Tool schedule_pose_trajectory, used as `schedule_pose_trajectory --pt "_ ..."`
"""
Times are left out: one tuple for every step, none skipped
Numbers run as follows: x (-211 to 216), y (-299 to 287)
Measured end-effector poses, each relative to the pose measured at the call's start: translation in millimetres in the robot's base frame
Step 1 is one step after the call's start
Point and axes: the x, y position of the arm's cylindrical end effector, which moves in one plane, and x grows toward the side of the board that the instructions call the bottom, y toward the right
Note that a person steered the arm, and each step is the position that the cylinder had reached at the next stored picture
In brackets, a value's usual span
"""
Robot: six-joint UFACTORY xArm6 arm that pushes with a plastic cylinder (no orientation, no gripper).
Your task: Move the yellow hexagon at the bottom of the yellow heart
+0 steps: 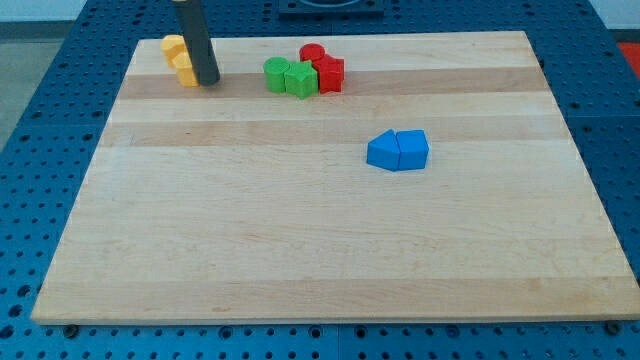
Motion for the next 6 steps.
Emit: schedule_pose_trajectory --pt "-2.8 -6.7" --pt "-2.9 -12.2" --pt "-3.0 -16.1" --pt "-3.0 -18.1" --pt "-3.2 -23.5" --pt "-3.1 -27.2"
